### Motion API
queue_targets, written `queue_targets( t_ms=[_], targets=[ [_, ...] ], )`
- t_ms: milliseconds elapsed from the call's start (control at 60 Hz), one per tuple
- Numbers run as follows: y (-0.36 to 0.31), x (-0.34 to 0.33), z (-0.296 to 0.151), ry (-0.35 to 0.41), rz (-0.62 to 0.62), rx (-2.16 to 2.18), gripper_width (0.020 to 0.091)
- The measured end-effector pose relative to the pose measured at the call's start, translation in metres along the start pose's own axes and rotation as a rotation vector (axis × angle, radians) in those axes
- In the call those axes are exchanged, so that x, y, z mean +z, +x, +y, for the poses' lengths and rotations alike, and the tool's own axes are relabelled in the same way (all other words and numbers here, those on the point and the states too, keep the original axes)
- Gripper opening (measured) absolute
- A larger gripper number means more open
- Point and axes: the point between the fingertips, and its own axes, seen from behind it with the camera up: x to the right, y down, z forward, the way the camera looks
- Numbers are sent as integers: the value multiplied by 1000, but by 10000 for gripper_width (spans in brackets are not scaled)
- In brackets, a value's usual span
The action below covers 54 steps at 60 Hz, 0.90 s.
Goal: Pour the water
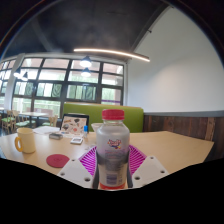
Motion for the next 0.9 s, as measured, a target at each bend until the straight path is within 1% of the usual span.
queue_targets(
  t_ms=[50, 117, 183, 200, 367, 383, 483, 500, 517, 567, 583, 633, 650, 700, 717, 733, 767, 783, 833, 850, 900],
  targets=[
    [-3, 3, 0, -13, 7, -54, 378],
    [-14, 7, -6, -10, 13, -148, 377],
    [-27, 11, -24, 1, 8, -291, 378],
    [-24, 9, -35, -1, -4, -329, 378],
    [-94, 20, -96, 89, -60, -790, 377],
    [-109, 27, -93, 102, -59, -842, 376],
    [-166, 36, -108, 147, -91, -1165, 378],
    [-164, 30, -116, 154, -102, -1220, 378],
    [-175, 44, -112, 168, -100, -1270, 377],
    [-196, 50, -109, 193, -91, -1476, 377],
    [-200, 41, -113, 198, -84, -1558, 378],
    [-214, 43, -114, 236, -81, -1749, 378],
    [-223, 56, -107, 251, -76, -1790, 379],
    [-234, 62, -95, 261, -83, -1908, 378],
    [-235, 53, -93, 260, -88, -1947, 378],
    [-240, 64, -88, 262, -93, -1974, 377],
    [-241, 43, -93, 269, -98, -2041, 379],
    [-246, 68, -90, 282, -109, -2060, 380],
    [-257, 62, -91, 325, -102, -2145, 377],
    [-261, 33, -96, 343, -82, -2172, 378],
    [-267, 28, -99, 381, -71, -2220, 378]
  ],
)
